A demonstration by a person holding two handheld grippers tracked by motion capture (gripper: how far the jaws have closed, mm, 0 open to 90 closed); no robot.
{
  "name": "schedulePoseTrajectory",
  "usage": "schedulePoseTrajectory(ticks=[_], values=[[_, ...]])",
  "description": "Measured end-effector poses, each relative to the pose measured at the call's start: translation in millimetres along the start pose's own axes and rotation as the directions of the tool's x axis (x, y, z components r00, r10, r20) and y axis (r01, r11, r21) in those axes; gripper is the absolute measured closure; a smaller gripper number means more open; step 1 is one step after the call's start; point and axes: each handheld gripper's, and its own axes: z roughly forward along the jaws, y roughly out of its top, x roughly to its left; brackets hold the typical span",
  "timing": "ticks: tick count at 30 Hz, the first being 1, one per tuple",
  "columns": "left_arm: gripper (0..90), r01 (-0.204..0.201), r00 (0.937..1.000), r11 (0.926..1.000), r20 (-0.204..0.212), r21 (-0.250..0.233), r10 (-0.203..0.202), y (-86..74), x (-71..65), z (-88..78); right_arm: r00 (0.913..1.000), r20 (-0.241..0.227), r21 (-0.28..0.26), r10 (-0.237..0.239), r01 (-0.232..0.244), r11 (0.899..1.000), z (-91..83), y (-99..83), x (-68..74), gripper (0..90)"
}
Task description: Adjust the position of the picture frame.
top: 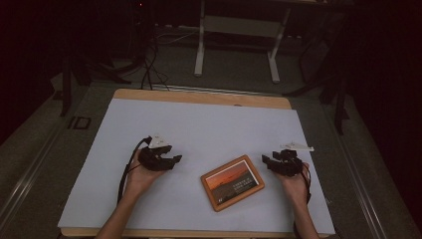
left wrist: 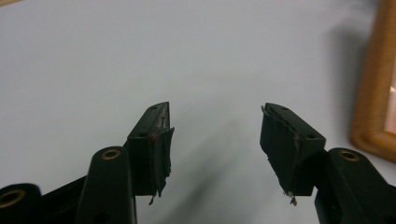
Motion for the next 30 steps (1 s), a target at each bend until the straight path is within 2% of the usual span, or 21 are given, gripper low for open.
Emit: schedulePoseTrajectory(ticks=[1,2,3,4,5,6,9,10,11,14,15,16,17,20,21,24,26,30], values=[[42.7,-0.007,0.9996,1.0,0.027,0.0,0.007,4.7,-2.7,2.7,0.9997,-0.019,-0.003,-0.013,0.012,1.0,-3.6,-1.0,4.6,47.8],[42.7,-0.007,0.9996,1.0,0.027,0.0,0.007,4.7,-2.7,2.7,0.9997,-0.019,-0.003,-0.013,0.012,1.0,-3.6,-1.0,4.6,47.8],[42.7,-0.006,0.9987,1.0,0.05,-0.003,0.006,9.4,-5.3,5.9,0.9991,-0.034,-0.009,-0.024,0.024,1.0,-8.1,-1.6,10.8,48.1],[42.6,-0.006,0.9987,1.0,0.05,-0.003,0.006,9.4,-5.3,5.9,0.9991,-0.034,-0.009,-0.024,0.024,1.0,-8.1,-1.6,10.8,48.1],[42.4,-0.017,0.9973,0.9998,0.072,-0.007,0.017,13.9,-8.6,9.3,0.9977,-0.059,-0.009,-0.034,0.033,0.999,-12.1,-1.9,16.8,47.9],[42.2,-0.017,0.9973,0.9998,0.072,-0.007,0.017,13.9,-8.6,9.3,0.9977,-0.059,-0.009,-0.034,0.033,0.999,-12.1,-1.9,16.8,47.9],[41.6,-0.04,0.9938,0.9992,0.104,0.004,0.039,22.1,-14.5,16.7,0.9946,-0.09,-0.011,-0.052,0.051,0.999,-18.2,-3.6,28.6,46.3],[41.6,-0.04,0.9938,0.9992,0.104,0.004,0.039,22.1,-14.5,16.7,0.9946,-0.09,-0.011,-0.052,0.051,0.999,-18.2,-3.6,28.6,46.3],[41.7,-0.037,0.9918,0.9993,0.122,-0.003,0.037,24.9,-16.0,20.2,0.9939,-0.096,-0.017,-0.054,0.053,0.998,-21.6,-4.0,32.7,47.3],[41.7,-0.03,0.9903,0.9995,0.136,-0.006,0.031,27.0,-17.3,23.6,0.9943,-0.094,-0.027,-0.051,0.048,0.998,-25.8,-3.8,34.5,46.8],[41.9,-0.034,0.988,0.9994,0.15,-0.006,0.034,28.7,-19.2,26.7,0.9929,-0.113,-0.037,-0.037,0.033,0.999,-30.4,-3.9,34.7,45.9],[42.0,-0.034,0.988,0.9994,0.15,-0.006,0.034,28.7,-19.2,26.7,0.9929,-0.113,-0.037,-0.037,0.033,0.999,-30.4,-3.9,34.7,45.9],[42.0,-0.041,0.9853,0.9991,0.166,-0.005,0.041,30.3,-22.3,29.8,0.9906,-0.131,-0.037,-0.038,0.034,0.999,-34.4,-5.2,36.9,45.9],[42.1,-0.053,0.9827,0.9986,0.177,-0.001,0.053,32.0,-25.7,33.7,0.989,-0.14,-0.035,-0.049,0.044,0.998,-36.7,-6.8,39.4,45.5],[41.9,-0.056,0.981,0.9984,0.187,0.006,0.054,33.6,-29.8,37.9,0.9866,-0.155,-0.027,-0.052,0.048,0.998,-38.9,-9.1,41.7,44.5],[41.3,-0.06,0.9786,0.998,0.198,0.017,0.056,35.8,-33.1,42.3,0.9844,-0.17,-0.02,-0.047,0.044,0.999,-40.9,-11.8,43.4,42.3],[40.9,-0.065,0.9749,0.9977,0.215,0.018,0.06,38.3,-36.5,46.2,0.9826,-0.182,-0.004,-0.038,0.038,0.999,-42.6,-15.0,44.8,39.2],[41.1,-0.081,0.9699,0.9965,0.232,0.024,0.073,42.8,-42.5,52.1,0.9799,-0.194,0.014,-0.046,0.049,0.999,-44.0,-20.5,48.7,35.9]])
